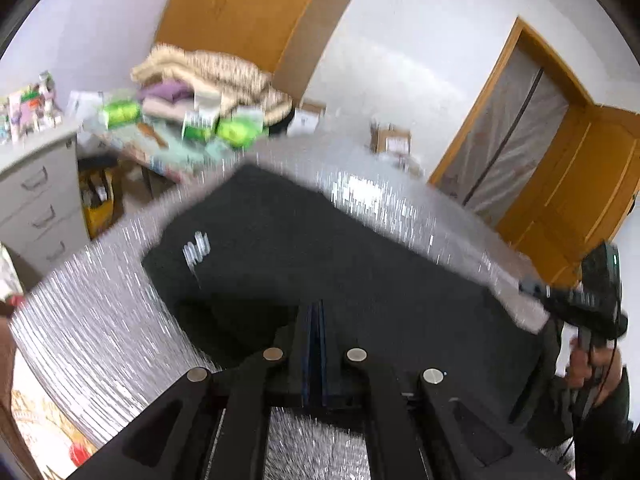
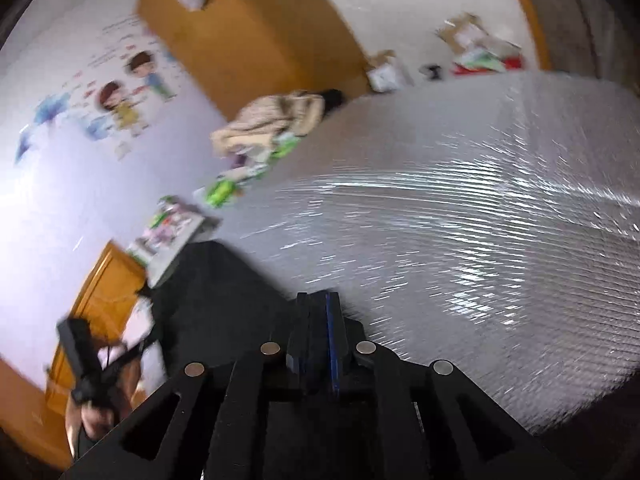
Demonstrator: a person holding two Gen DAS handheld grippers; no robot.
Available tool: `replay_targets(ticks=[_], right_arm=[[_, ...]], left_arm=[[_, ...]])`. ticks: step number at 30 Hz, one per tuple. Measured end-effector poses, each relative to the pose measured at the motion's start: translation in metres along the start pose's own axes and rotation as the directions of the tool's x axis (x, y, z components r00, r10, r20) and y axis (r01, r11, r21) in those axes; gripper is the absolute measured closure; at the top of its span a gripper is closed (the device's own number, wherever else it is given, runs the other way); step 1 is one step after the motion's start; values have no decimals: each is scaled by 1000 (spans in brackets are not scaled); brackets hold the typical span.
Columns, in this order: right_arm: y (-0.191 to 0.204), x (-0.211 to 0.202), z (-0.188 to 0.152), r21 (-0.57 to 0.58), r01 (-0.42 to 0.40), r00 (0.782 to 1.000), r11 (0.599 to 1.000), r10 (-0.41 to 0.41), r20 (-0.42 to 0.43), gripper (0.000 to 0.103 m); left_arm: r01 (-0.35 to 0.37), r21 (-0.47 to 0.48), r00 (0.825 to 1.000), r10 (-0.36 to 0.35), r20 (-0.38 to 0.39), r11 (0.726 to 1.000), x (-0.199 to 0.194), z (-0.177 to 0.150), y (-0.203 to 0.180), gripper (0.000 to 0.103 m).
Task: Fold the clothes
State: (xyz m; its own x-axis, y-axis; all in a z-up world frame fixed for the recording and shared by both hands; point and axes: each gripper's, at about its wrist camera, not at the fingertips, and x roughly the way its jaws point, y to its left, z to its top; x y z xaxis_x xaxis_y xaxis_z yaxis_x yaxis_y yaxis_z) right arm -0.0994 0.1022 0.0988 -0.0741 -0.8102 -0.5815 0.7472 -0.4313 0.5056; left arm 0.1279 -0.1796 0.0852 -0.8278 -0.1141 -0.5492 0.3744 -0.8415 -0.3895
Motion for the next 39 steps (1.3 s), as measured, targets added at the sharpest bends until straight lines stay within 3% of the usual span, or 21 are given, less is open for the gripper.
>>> replay_targets(ticks=[3, 6, 12, 18, 22, 27, 33, 39], right_arm=[[23, 13, -16, -56, -50, 997, 997, 47, -59, 93], [22, 27, -26, -42, -31, 995, 999, 27, -100, 93], [0, 26, -32, 19, 64, 994, 998, -61, -96, 93], [16, 11, -39, -31, 43, 995, 999, -46, -91, 93], [19, 15, -55, -73, 80, 987, 994, -89, -133, 93], [12, -13, -56, -40, 87, 994, 995, -89, -70, 93], [-7, -50, -55, 44, 127, 991, 991, -128, 25, 86], [-48, -96, -62, 224, 208, 964, 952, -238, 119, 78]], left_arm=[[-73, 12, 997, 73, 14, 997, 6, 15, 8, 101], [-143, -40, 989, 141, -44, 989, 23, 14, 36, 101], [-137, -104, 990, 133, -45, 985, 26, 0, 58, 102], [-146, -65, 989, 146, -17, 987, 14, 6, 37, 102], [-176, -65, 983, 171, -68, 982, 26, 2, 41, 102], [-162, -58, 987, 160, -34, 985, 11, 4, 26, 101], [-11, 45, 999, 13, -41, 999, 8, -3, -34, 101], [154, 184, 981, -128, -143, 971, 36, -27, -107, 101]])
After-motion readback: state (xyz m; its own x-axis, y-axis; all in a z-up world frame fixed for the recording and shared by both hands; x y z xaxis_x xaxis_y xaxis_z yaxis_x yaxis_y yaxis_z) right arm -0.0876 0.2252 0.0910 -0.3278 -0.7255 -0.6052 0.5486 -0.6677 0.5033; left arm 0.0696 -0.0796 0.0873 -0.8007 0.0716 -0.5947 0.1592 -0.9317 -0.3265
